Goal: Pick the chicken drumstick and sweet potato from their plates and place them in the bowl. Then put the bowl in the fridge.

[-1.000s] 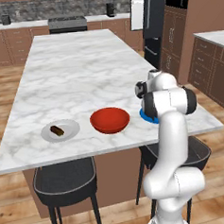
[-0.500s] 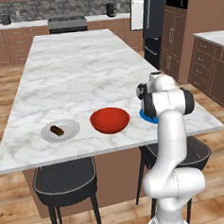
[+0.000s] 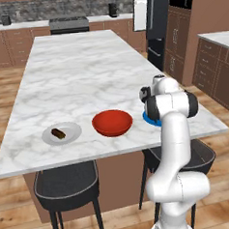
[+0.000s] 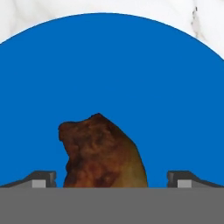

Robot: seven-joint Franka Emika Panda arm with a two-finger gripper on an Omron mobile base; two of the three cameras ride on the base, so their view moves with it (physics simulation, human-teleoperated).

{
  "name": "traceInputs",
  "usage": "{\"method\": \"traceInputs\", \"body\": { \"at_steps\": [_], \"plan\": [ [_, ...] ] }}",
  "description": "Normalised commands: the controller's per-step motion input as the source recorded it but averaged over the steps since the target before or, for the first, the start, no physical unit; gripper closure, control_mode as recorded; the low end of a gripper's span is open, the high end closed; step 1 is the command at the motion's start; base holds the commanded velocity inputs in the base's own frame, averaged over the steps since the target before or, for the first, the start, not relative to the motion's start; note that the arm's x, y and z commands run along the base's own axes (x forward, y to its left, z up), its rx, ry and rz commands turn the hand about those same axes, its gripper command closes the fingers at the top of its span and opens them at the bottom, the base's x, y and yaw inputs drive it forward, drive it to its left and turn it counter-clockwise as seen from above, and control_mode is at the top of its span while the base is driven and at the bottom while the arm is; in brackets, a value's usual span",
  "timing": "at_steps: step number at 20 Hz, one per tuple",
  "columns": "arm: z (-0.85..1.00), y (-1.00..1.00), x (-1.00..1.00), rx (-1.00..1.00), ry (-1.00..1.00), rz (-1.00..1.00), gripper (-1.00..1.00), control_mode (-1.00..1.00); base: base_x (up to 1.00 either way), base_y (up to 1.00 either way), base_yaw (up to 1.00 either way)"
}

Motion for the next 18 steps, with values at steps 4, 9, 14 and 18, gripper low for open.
{"method": "traceInputs", "body": {
  "at_steps": [4,9,14,18],
  "plan": [
    [-0.04,0.03,0.03,0.0,0.03,0.0,1.0,-1.0,0.0,0.0,0.0],
    [-0.03,0.0,-0.03,0.0,0.2,0.02,1.0,-1.0,0.0,0.0,0.0],
    [0.27,0.1,-0.39,0.03,0.0,0.02,1.0,-1.0,0.0,0.0,0.0],
    [0.38,0.25,-0.46,0.02,0.0,0.0,1.0,-1.0,0.0,0.0,0.0]
  ]
}}
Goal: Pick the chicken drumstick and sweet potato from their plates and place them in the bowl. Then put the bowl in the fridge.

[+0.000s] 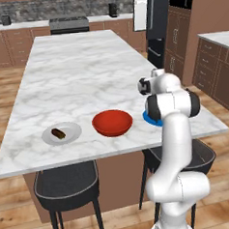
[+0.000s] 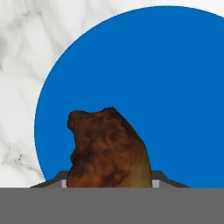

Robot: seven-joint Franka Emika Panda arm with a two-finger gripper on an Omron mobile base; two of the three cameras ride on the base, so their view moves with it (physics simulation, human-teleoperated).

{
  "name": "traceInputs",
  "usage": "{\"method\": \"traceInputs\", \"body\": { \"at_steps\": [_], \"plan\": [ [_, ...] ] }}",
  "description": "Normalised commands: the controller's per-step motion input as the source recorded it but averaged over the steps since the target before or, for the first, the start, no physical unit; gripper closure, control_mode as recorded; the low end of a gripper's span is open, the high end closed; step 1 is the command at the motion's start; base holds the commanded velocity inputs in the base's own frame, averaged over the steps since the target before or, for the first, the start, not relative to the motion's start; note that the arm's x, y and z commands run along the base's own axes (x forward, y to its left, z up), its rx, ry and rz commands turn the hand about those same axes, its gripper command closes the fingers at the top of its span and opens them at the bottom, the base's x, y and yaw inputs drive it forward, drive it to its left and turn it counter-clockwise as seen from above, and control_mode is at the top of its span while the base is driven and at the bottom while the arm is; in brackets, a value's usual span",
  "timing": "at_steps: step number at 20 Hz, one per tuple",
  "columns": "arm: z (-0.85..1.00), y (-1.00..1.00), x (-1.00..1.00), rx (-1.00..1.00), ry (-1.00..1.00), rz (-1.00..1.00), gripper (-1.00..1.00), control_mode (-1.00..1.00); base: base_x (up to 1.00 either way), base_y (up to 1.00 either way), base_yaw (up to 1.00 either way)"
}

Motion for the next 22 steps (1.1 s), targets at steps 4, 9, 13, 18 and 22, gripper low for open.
{"method": "traceInputs", "body": {
  "at_steps": [4,9,13,18,22],
  "plan": [
    [0.33,0.36,-0.52,0.0,0.01,0.0,1.0,-1.0,0.0,0.0,0.0],
    [0.29,0.5,-0.53,0.0,0.0,0.0,1.0,-1.0,0.0,0.0,0.0],
    [0.32,0.55,-0.51,0.0,-0.01,0.0,1.0,-1.0,0.0,0.0,0.0],
    [0.22,0.69,-0.32,0.0,0.0,0.0,1.0,-1.0,0.0,0.0,0.0],
    [0.18,0.73,-0.21,0.0,-0.07,0.01,1.0,-1.0,0.0,0.0,0.0]
  ]
}}
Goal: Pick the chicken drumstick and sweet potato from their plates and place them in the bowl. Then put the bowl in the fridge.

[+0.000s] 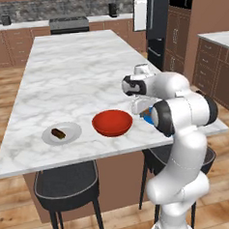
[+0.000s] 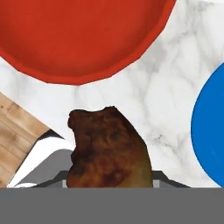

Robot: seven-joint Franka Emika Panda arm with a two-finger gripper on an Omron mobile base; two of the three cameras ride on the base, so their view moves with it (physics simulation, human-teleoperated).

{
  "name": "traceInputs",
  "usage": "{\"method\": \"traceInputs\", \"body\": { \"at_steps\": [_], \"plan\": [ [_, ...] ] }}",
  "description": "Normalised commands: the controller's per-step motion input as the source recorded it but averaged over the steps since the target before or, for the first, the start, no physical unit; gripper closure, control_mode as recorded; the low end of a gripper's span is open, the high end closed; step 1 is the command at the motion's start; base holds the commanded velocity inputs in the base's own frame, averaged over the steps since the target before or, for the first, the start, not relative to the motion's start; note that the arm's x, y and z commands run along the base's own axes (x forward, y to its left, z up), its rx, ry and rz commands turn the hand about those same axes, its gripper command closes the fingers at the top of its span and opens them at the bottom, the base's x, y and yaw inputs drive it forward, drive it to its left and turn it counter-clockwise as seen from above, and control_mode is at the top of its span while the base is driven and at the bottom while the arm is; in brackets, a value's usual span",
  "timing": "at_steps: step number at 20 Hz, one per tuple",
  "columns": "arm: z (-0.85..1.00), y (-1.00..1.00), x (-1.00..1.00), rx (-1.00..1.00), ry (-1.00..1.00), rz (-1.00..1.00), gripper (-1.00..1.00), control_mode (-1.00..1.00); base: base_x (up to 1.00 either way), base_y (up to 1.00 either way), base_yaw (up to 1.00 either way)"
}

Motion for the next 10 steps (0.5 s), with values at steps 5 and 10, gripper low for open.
{"method": "traceInputs", "body": {
  "at_steps": [5,10],
  "plan": [
    [0.15,0.74,-0.11,0.0,-0.11,0.03,1.0,-1.0,0.0,0.0,0.0],
    [0.03,0.72,0.03,0.0,-0.01,0.11,1.0,-1.0,0.0,0.0,0.0]
  ]
}}
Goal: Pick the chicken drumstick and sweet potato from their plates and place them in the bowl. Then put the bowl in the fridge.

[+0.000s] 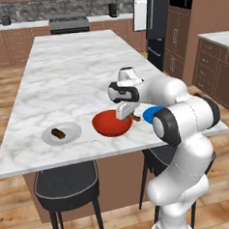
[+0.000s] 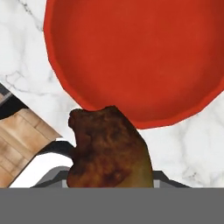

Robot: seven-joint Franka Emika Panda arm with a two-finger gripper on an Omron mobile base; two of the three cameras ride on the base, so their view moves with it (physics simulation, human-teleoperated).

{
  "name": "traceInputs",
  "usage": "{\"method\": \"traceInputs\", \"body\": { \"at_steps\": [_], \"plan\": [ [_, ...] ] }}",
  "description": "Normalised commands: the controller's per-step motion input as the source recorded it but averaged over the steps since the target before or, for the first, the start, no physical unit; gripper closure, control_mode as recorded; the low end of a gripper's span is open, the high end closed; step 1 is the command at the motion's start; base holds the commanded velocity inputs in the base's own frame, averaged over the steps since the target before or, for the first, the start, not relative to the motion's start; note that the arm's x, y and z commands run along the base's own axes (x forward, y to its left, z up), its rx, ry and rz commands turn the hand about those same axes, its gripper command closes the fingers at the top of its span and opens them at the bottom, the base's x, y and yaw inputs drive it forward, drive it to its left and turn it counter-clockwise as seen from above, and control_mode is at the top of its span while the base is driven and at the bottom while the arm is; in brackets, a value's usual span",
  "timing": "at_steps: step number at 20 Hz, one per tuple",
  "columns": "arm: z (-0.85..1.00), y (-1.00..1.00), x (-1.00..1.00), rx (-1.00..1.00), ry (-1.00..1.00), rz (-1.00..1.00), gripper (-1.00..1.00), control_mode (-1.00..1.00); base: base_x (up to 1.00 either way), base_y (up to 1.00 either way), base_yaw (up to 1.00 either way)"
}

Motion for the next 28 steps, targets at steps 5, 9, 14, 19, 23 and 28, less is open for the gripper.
{"method": "traceInputs", "body": {
  "at_steps": [5,9,14,19,23,28],
  "plan": [
    [0.0,0.6,0.11,0.0,0.0,0.12,1.0,-1.0,0.0,0.0,0.0],
    [-0.08,0.42,0.28,0.01,0.0,0.18,1.0,-1.0,0.0,0.0,0.0],
    [-0.22,0.18,0.38,0.08,-0.07,0.29,1.0,-1.0,0.0,0.0,0.0],
    [-0.28,0.04,0.33,0.09,-0.1,0.27,1.0,-1.0,0.0,0.0,0.0],
    [-0.21,0.0,-0.03,0.03,0.0,0.2,1.0,-1.0,0.0,0.0,0.0],
    [-0.33,0.0,0.08,-0.01,0.06,0.1,1.0,-1.0,0.0,0.0,0.0]
  ]
}}
